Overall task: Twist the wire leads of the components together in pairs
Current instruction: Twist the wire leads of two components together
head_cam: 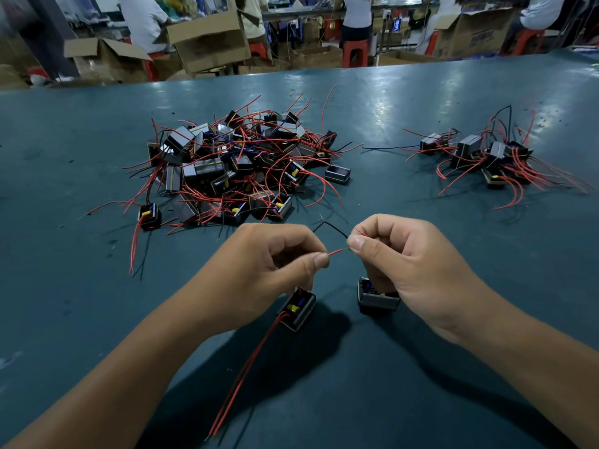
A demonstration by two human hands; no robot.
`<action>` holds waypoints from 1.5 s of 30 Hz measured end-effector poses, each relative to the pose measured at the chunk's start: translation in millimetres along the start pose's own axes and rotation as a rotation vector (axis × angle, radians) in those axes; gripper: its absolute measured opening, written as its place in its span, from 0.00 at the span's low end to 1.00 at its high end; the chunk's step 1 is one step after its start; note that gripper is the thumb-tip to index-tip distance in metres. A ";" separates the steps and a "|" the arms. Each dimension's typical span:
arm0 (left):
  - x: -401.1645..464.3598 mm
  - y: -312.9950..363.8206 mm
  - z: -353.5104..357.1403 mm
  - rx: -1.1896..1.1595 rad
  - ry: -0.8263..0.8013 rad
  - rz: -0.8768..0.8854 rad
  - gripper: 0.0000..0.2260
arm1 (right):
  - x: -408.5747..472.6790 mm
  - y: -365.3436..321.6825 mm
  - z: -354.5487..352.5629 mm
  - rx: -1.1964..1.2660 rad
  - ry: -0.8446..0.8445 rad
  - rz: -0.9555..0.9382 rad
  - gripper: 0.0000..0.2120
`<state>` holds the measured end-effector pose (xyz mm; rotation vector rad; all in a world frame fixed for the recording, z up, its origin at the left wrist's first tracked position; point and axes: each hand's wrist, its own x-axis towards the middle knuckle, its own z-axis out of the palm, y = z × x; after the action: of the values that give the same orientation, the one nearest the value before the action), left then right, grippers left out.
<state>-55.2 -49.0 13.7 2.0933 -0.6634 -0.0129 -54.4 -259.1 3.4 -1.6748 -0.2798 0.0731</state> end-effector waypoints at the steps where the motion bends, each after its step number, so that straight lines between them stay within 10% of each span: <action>1: 0.0 -0.5 -0.2 -0.007 0.002 -0.004 0.07 | 0.1 -0.4 0.0 0.008 0.004 0.009 0.08; 45: -2.9 10.9 17.5 -0.032 0.138 -0.051 0.06 | -7.5 3.8 18.0 0.205 0.100 -0.057 0.07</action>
<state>-67.1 -66.0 11.2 2.0588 -0.5233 0.0913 -65.0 -243.7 -3.5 -1.4615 -0.2356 -0.0241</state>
